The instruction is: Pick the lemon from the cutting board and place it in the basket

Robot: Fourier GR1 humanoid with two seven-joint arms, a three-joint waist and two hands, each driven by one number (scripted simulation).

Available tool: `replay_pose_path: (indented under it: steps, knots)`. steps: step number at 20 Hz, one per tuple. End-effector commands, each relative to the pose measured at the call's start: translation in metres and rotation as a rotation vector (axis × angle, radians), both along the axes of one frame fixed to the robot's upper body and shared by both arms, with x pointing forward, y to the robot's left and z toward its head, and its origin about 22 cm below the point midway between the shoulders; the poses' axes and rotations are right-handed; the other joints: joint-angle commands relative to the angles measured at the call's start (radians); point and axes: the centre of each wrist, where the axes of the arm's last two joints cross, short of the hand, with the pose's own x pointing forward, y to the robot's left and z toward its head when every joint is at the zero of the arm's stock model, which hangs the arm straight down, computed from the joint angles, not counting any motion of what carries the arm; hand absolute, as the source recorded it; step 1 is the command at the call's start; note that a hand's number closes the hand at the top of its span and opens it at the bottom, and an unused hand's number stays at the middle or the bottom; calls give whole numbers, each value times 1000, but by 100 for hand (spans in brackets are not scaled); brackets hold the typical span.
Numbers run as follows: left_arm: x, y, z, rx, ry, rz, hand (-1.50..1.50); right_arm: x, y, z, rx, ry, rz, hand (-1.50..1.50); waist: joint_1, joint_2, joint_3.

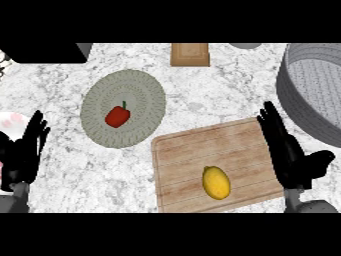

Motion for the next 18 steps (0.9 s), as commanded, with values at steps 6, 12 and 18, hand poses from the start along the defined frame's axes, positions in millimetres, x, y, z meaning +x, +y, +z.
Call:
replay_pose_path:
  steps: [6,12,18]
  knots:
    - [37,-52,73,163,-390,-487,0,29,11,39,-81,-196,448,150,1,-9,-7]
    - [27,-60,75,118,-322,-553,0,-41,129,20,-117,-497,682,-150,-2,-17,-9]
    - [27,-52,61,123,-333,-528,0,-48,117,31,-498,-478,414,-150,-32,-17,-14]
